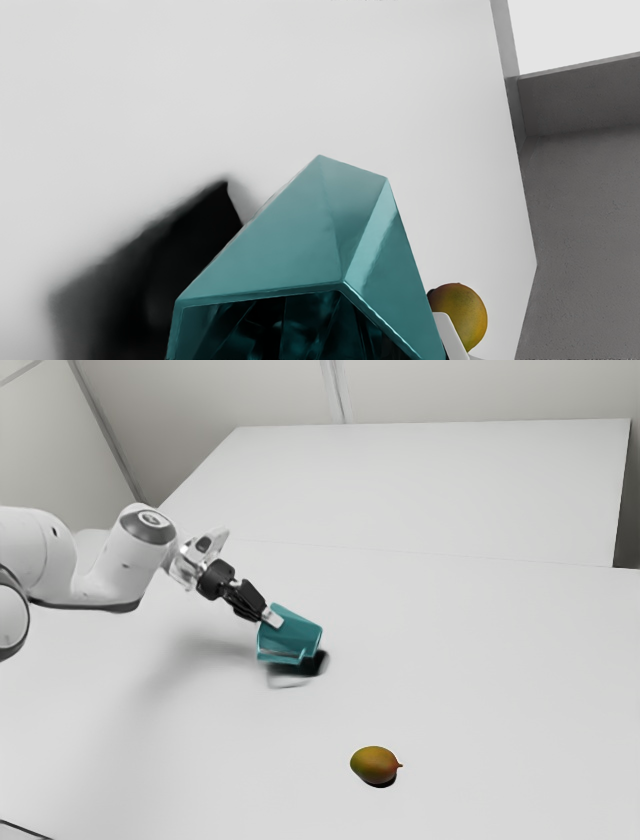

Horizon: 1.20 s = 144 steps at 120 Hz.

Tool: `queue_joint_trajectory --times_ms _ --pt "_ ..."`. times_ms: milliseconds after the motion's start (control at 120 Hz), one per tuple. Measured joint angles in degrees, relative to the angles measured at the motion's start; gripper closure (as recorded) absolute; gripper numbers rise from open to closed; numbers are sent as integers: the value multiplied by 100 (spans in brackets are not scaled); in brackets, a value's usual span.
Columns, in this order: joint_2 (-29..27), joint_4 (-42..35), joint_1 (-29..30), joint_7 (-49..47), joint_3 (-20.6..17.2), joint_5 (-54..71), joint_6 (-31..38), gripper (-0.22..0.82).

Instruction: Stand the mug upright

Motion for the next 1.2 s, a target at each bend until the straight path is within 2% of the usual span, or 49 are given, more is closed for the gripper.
queue_joint_trajectory --times_ms 292,492,725,892,1200 --pt "-734 -68 -314 -623 -341 1730 627 78" --pt "-1031 -90 -466 -1421 -670 2987 952 78" --pt "-1388 -326 -472 -2607 -1219 4377 1074 78" --pt "-1632 -764 -471 -3304 -1367 4854 1321 78" --pt "-1661 -1194 -470 -4199 -1460 5178 1762 78"
